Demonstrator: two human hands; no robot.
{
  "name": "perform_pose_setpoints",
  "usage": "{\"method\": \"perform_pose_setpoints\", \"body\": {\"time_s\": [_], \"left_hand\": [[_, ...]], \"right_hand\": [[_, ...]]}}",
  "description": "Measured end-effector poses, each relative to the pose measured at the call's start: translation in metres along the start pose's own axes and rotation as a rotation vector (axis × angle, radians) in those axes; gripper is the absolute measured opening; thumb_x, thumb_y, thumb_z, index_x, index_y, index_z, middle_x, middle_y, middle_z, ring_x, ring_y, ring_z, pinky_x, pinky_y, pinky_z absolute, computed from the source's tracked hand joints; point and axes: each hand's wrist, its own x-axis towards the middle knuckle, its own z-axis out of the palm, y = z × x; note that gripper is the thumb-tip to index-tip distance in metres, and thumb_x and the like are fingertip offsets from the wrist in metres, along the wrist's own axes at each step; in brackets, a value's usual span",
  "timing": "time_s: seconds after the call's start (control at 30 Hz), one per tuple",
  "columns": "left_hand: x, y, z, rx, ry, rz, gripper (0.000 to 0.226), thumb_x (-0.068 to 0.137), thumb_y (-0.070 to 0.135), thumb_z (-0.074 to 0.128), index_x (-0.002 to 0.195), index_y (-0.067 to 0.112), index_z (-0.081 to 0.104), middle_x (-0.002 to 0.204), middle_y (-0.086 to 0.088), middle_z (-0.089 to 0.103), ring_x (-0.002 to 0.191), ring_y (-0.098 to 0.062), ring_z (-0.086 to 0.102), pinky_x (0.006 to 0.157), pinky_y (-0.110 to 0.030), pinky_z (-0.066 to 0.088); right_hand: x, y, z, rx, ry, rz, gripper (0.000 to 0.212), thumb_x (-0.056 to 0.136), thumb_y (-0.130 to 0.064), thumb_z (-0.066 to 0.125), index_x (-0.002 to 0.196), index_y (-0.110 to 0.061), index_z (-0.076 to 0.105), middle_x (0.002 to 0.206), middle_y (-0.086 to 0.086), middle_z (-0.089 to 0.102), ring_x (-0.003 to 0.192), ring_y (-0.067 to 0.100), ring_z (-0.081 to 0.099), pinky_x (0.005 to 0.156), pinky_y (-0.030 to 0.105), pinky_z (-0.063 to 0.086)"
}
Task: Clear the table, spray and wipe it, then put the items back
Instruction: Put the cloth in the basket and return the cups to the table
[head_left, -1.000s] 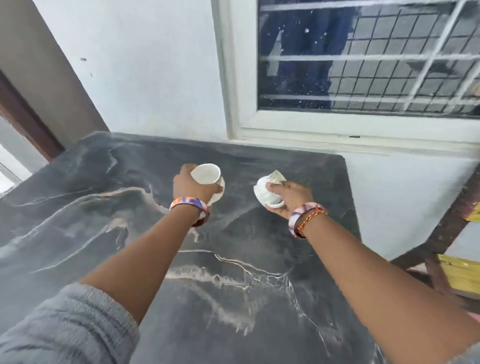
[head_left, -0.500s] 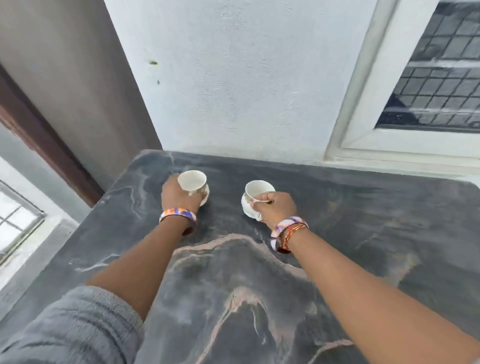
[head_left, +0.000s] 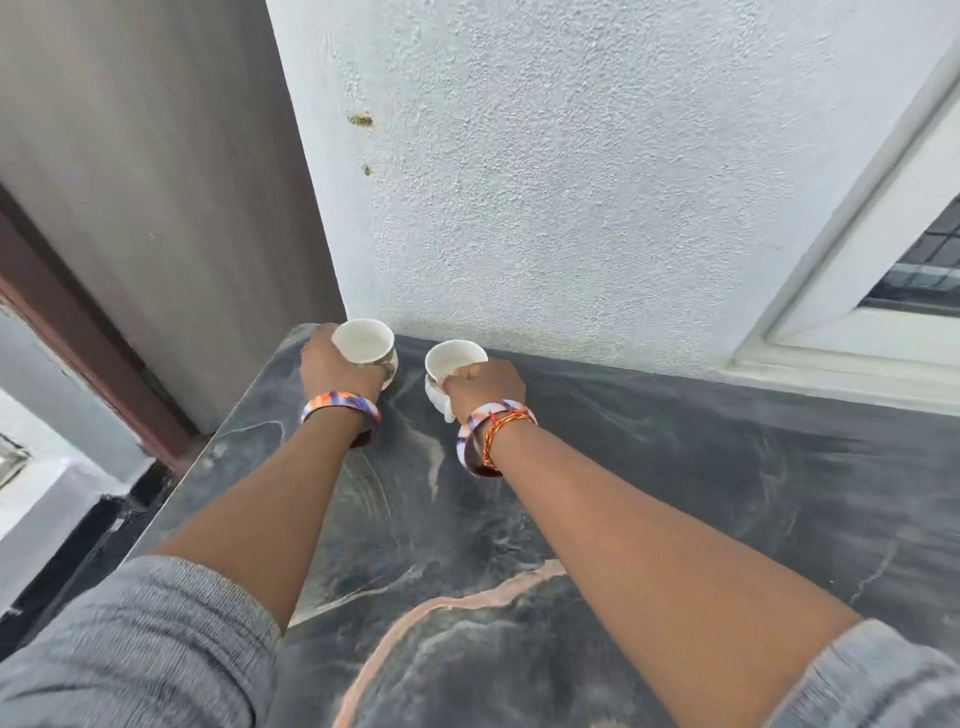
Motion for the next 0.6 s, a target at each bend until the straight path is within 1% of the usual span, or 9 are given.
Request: {"method": "perform_pose_setpoints", "body": {"time_s": [0.07, 0.17, 0.27, 0.37, 0.47, 0.6], "left_hand": [[0.011, -0.002, 0.003, -0.020, 0.002, -0.003, 0.058, 0.066, 0.030, 0.079, 0.114, 0.010, 0.054, 0.119, -0.013, 0.061, 0.108, -0.032, 0.057, 0.082, -0.028, 0.041], [0.024, -0.006, 0.008, -0.035, 0.006, 0.025, 0.061, 0.065, 0.031, 0.079, 0.115, 0.009, 0.052, 0.118, -0.014, 0.061, 0.108, -0.033, 0.057, 0.084, -0.031, 0.044], [0.030, -0.010, 0.013, -0.073, 0.022, 0.050, 0.060, 0.064, 0.032, 0.080, 0.112, 0.008, 0.052, 0.115, -0.014, 0.062, 0.104, -0.031, 0.058, 0.077, -0.027, 0.039], [0.034, -0.013, 0.016, -0.078, 0.032, 0.074, 0.062, 0.063, 0.034, 0.080, 0.112, 0.008, 0.052, 0.114, -0.013, 0.061, 0.101, -0.030, 0.058, 0.074, -0.025, 0.037], [0.038, -0.015, 0.018, -0.079, 0.013, 0.083, 0.064, 0.063, 0.034, 0.080, 0.113, 0.009, 0.050, 0.116, -0.013, 0.059, 0.101, -0.029, 0.057, 0.074, -0.025, 0.038], [0.039, -0.017, 0.018, -0.036, -0.019, 0.087, 0.068, 0.065, 0.034, 0.079, 0.118, 0.009, 0.046, 0.121, -0.016, 0.054, 0.106, -0.032, 0.054, 0.079, -0.030, 0.041]], "right_hand": [[0.007, -0.008, 0.005, -0.026, -0.007, -0.019, 0.041, 0.087, -0.022, 0.061, 0.124, -0.007, 0.058, 0.130, 0.010, 0.058, 0.120, 0.026, 0.054, 0.096, 0.028, 0.043], [0.019, -0.015, 0.013, -0.011, 0.016, -0.010, 0.041, 0.085, -0.021, 0.063, 0.124, -0.006, 0.058, 0.131, 0.011, 0.057, 0.121, 0.026, 0.054, 0.095, 0.029, 0.044], [0.028, -0.021, 0.020, 0.013, 0.050, 0.024, 0.042, 0.081, -0.026, 0.068, 0.119, -0.008, 0.062, 0.126, 0.008, 0.061, 0.118, 0.024, 0.056, 0.092, 0.028, 0.046], [0.037, -0.026, 0.027, 0.047, 0.087, 0.061, 0.045, 0.077, -0.031, 0.072, 0.116, -0.010, 0.064, 0.122, 0.007, 0.064, 0.114, 0.022, 0.060, 0.088, 0.027, 0.048], [0.044, -0.028, 0.032, 0.080, 0.115, 0.096, 0.045, 0.074, -0.032, 0.074, 0.113, -0.012, 0.066, 0.118, 0.006, 0.066, 0.109, 0.020, 0.062, 0.082, 0.025, 0.049], [0.051, -0.029, 0.039, 0.103, 0.136, 0.093, 0.045, 0.072, -0.031, 0.077, 0.111, -0.012, 0.067, 0.116, 0.006, 0.068, 0.108, 0.021, 0.063, 0.084, 0.027, 0.050]]}}
